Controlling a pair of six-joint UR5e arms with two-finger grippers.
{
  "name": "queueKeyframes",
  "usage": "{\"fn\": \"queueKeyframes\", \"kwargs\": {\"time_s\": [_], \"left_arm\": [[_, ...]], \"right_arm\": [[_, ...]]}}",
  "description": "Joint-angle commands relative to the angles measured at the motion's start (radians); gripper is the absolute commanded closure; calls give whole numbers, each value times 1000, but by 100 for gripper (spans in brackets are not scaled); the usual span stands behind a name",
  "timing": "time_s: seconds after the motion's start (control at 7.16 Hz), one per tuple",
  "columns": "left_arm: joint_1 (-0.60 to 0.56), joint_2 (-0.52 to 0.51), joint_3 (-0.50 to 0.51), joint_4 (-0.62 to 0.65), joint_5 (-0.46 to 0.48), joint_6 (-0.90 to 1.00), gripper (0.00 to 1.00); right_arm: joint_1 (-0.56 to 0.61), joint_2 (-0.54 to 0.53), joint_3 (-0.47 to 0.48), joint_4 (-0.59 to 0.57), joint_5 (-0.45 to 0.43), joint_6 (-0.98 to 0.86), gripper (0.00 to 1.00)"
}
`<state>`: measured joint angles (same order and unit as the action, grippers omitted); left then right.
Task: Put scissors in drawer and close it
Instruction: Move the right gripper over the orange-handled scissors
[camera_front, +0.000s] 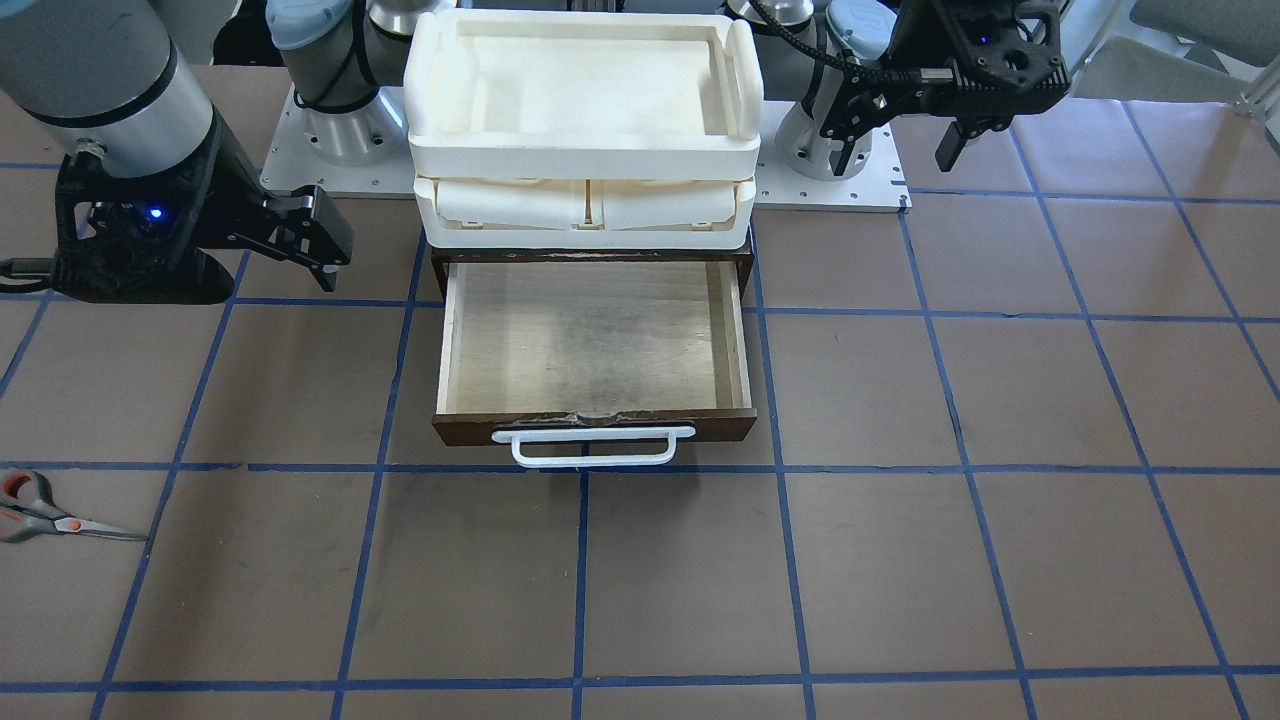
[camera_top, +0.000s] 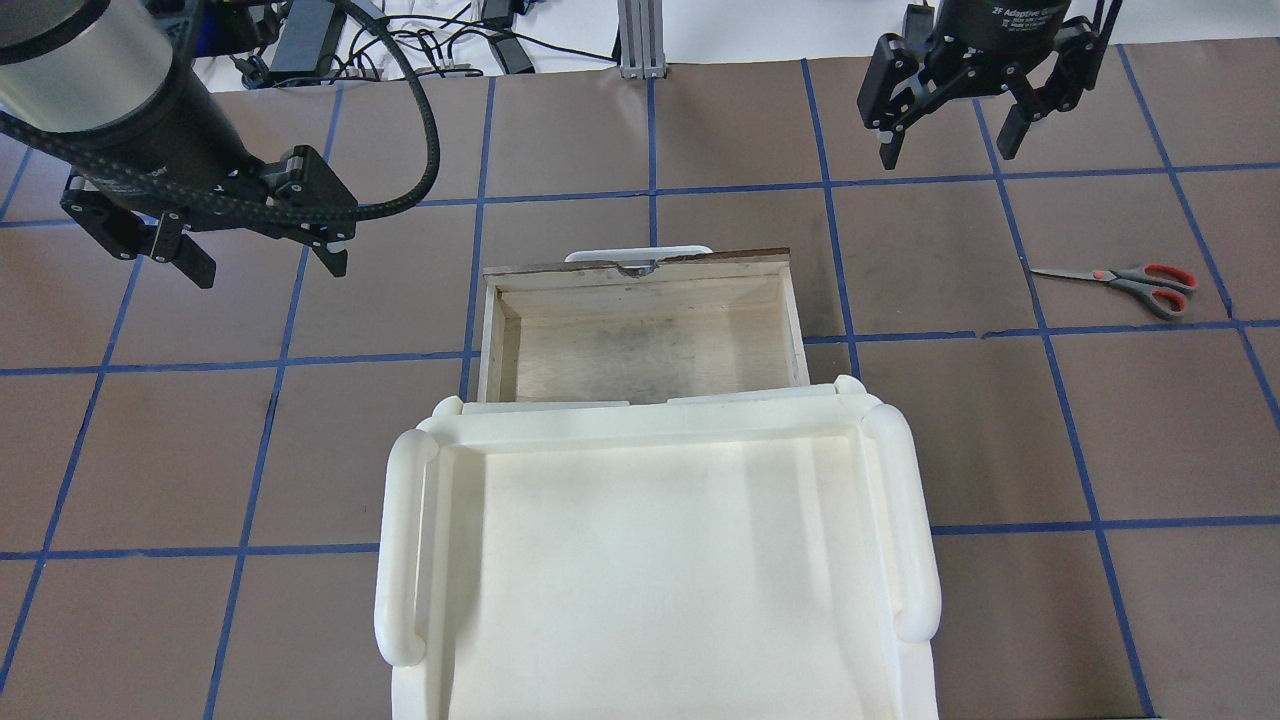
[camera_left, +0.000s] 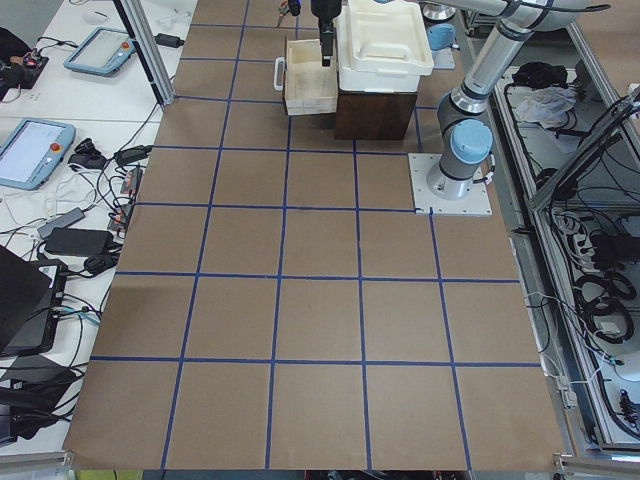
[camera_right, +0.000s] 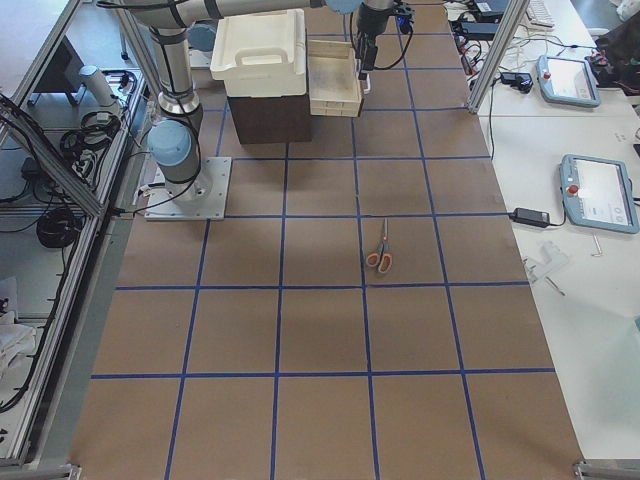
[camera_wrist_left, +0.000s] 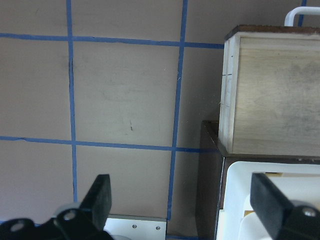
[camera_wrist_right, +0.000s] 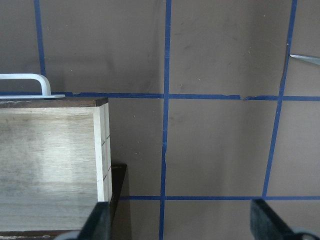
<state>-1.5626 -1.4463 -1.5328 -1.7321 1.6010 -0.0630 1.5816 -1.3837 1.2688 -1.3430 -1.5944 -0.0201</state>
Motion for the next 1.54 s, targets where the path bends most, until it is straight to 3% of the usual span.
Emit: {"fn": "queueKeyframes", "kwargs": {"time_s": [0.0, 0.42, 0.7, 0.84, 1.26, 1.4], "left_arm": [[1, 1, -1, -3, 2, 3, 0], [1, 1, -1, -3, 4, 3, 0], [1, 4, 0, -4, 5, 3, 0], [1, 3, -1, -3, 8, 2, 0], [2, 6, -1, -11, 27, 2, 0], [2, 6, -1, -6, 25, 0, 0]], "right_arm": [[0, 0, 3, -2, -1, -4, 0], [-18, 2, 9, -10, -10, -47, 0], [-118, 2, 38, -33, -9, -302, 0], [-187, -1, 62, -56, -9, -519, 0], [-345, -8, 216, -270, -7, -1095, 0], [-386, -8, 242, -269, -6, -1280, 0]]}}
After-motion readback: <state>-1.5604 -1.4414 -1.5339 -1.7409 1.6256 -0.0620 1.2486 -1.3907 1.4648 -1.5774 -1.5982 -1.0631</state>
